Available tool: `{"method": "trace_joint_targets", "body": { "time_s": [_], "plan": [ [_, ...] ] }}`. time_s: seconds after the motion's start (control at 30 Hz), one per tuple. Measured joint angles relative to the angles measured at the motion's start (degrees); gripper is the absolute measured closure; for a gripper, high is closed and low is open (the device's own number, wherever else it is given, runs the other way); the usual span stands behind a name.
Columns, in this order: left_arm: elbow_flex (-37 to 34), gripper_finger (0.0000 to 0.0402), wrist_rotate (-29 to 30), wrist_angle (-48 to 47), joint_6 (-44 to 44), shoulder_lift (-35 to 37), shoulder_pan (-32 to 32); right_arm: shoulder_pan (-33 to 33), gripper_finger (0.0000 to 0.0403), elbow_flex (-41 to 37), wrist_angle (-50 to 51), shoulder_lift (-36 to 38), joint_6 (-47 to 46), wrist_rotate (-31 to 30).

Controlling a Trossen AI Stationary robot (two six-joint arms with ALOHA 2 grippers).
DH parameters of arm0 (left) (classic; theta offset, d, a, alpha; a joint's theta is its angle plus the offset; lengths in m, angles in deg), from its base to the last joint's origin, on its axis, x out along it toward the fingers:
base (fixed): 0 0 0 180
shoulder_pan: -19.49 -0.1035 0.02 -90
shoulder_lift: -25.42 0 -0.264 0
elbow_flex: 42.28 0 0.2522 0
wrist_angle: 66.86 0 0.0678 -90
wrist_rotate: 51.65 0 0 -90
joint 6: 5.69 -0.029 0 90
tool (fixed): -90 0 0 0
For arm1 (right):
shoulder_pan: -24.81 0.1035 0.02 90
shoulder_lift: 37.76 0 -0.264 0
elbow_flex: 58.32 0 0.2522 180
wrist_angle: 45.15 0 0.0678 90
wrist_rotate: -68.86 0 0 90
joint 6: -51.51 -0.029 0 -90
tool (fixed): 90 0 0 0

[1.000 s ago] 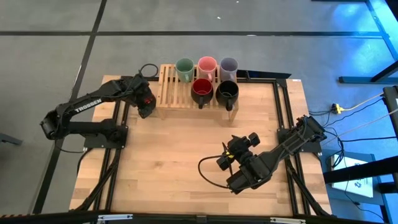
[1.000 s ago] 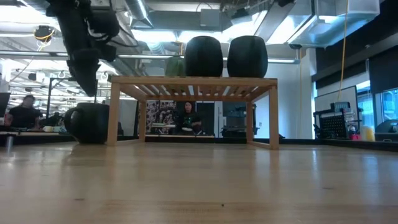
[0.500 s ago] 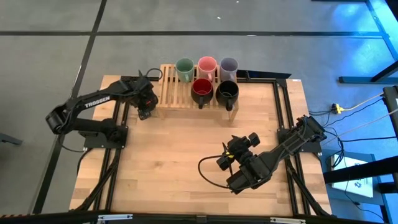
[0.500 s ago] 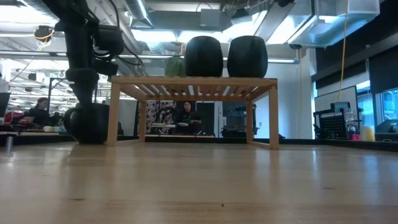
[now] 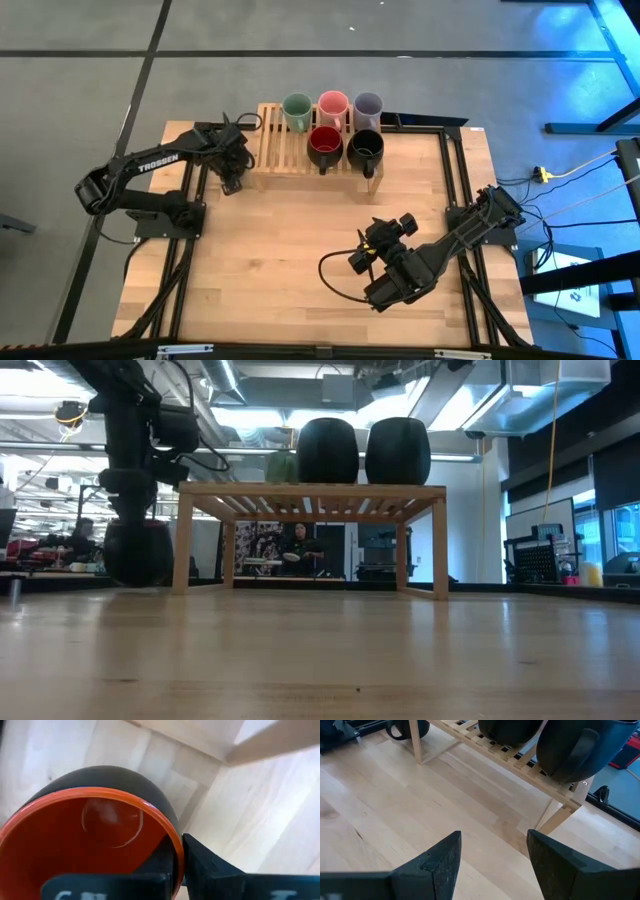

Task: Place coffee mugs
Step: Put the black orange mug on the shelf

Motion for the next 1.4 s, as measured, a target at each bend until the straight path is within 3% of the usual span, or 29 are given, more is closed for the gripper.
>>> {"method": "trace_joint_targets", "body": {
  "time_s": [0.37, 0.87, 1.13, 1.4],
  "plan": [
    [4.08, 0.0387, 0.99, -8.1, 1.33, 1.3, 1.41, 0.0, 0.0187, -0.02, 0.27, -0.02, 0.02, -0.02],
    [25.73, 0.0387, 2.01, -27.97, 8.85, 7.64, 6.75, 0.0, 0.0187, -0.02, 0.31, -0.04, 1.67, -0.39],
    [36.78, 0.0387, -3.16, -29.02, 12.92, 7.13, 10.57, 0.0, 0.0187, -0.02, 0.31, -0.04, 2.02, -0.34],
    [48.08, 0.0387, -4.06, -29.16, 18.49, 1.2, 17.17, 0.0, 0.0187, -0.02, 0.31, -0.04, 3.23, 0.61]
  ]
}}
